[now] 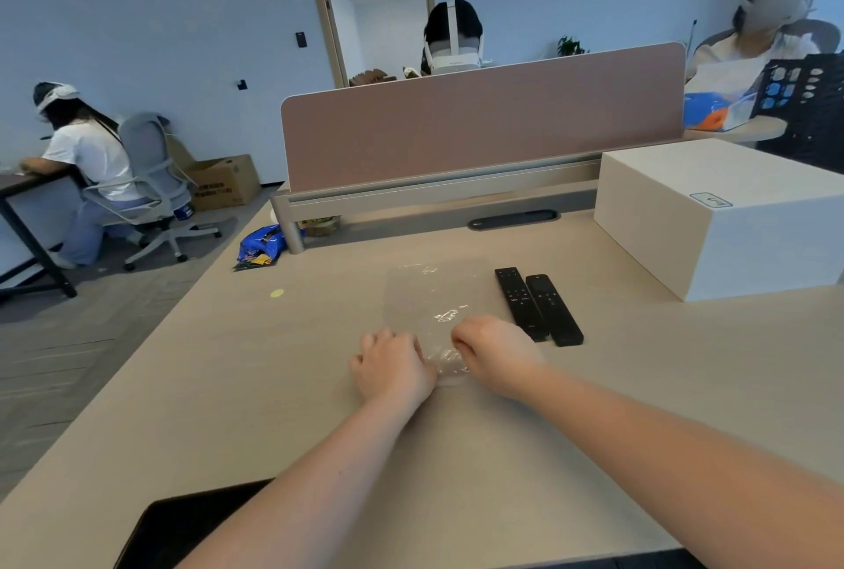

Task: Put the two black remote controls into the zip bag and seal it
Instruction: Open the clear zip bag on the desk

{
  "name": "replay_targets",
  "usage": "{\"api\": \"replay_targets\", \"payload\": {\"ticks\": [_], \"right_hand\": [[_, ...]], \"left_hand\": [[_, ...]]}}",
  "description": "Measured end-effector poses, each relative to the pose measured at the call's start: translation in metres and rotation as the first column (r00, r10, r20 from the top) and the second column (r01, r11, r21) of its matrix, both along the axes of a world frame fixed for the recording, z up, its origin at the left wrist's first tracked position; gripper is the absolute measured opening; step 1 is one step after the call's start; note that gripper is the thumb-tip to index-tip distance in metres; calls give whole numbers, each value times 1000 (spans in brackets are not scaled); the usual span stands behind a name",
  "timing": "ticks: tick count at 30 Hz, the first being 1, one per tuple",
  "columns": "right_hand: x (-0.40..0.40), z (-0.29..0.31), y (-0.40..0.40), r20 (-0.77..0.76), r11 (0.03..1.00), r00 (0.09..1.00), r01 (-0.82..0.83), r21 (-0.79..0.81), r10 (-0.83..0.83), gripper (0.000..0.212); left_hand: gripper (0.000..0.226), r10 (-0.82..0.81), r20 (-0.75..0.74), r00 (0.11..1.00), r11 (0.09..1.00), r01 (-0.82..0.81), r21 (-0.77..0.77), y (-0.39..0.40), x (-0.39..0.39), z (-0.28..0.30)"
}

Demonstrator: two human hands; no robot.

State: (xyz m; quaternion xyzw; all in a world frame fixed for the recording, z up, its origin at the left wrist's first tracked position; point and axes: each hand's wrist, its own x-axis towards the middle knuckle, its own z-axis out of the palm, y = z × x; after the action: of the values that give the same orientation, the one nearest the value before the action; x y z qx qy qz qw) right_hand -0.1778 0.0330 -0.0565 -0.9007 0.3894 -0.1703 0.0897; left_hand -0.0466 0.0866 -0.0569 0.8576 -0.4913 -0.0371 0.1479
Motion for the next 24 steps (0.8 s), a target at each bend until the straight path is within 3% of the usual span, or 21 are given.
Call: {"api": "replay_targets", "payload": {"ticks": [4,7,9,13,15,18,20,24], "right_hand": [[-13,15,-11,272,990,953,138,6,-135,21],[-23,21,-19,283,984,943,180,17,-177,21],[-27,21,-22,280,978,938,206,15,-202,21],[-28,16,-21,338,966,908,260,11,-248,19],[-26,14,-19,340,970,912,244,6,-231,18],[-22,13,-18,301,979,934,203,3,-194,19],[-20,14,-18,317,982,931,186,17,-182,20],[-22,18,-14,503,967,827,189,171,-251,19]], "left_hand": [[51,104,-225,969,985,-132,-114,7,14,-5],[62,57,-410,910,979,-132,-156,7,22,-5],[63,22,-415,910,982,-97,-160,8,20,-5],[70,-61,-348,935,988,7,-153,12,11,-12],[71,-106,-229,968,986,72,-153,15,7,-12],[53,-148,36,988,966,152,-209,16,4,-5],[34,-188,117,975,944,213,-251,15,5,0],[35,-245,232,941,934,293,-202,11,12,5]]}}
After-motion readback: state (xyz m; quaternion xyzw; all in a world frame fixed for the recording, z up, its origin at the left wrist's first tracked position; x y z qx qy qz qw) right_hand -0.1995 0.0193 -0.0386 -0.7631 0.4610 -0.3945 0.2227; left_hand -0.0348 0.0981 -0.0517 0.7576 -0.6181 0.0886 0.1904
